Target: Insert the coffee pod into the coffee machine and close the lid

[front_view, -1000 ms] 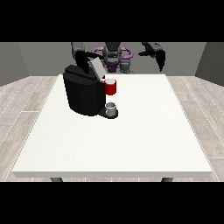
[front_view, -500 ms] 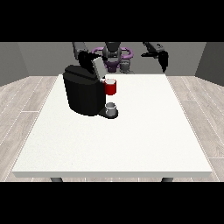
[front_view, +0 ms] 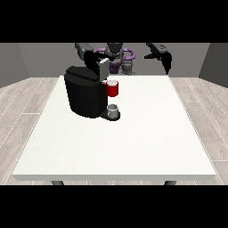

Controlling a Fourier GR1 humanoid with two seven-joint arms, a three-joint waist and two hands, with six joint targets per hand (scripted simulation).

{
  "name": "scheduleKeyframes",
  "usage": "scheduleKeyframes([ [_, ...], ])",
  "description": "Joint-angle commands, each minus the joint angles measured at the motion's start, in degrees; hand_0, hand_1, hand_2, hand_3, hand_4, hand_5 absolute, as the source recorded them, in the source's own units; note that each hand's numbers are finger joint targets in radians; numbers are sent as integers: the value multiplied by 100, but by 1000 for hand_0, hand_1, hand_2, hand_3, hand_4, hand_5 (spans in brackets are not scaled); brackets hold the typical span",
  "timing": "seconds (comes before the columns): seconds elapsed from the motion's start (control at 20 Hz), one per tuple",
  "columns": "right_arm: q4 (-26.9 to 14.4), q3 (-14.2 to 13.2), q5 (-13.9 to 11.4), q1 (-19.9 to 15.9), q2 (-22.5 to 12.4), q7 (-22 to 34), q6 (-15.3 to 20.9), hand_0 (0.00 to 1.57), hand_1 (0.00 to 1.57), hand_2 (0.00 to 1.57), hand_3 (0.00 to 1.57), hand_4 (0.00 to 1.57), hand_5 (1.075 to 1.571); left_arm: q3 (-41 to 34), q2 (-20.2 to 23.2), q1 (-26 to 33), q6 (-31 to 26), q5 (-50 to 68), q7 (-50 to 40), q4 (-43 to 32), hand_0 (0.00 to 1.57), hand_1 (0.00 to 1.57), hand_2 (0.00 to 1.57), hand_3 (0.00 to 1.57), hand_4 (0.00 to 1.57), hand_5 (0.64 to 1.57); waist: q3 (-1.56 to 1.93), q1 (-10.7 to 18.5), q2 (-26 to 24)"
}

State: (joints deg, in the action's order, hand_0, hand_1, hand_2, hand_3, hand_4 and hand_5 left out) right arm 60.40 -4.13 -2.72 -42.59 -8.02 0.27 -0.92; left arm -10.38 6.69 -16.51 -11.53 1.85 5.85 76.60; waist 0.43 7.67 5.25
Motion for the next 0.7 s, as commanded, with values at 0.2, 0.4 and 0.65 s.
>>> scheduleKeyframes([
  [0.2,169,491,-382,-355,179,73,37,0,0,0,0,142,1571,93,-21,16,-91,-53,499,-120,0,0,0,0,182,1571,-46,129,-12],
  [0.4,217,487,-162,-213,264,228,-154,0,0,0,0,126,1571,363,-328,159,139,-188,269,120,0,0,0,0,145,1571,-43,98,-456],
  [0.65,470,774,-172,28,700,-384,-258,0,0,0,0,259,1571,329,-458,161,349,-180,435,58,0,0,0,0,192,1571,-43,-150,-440],
])
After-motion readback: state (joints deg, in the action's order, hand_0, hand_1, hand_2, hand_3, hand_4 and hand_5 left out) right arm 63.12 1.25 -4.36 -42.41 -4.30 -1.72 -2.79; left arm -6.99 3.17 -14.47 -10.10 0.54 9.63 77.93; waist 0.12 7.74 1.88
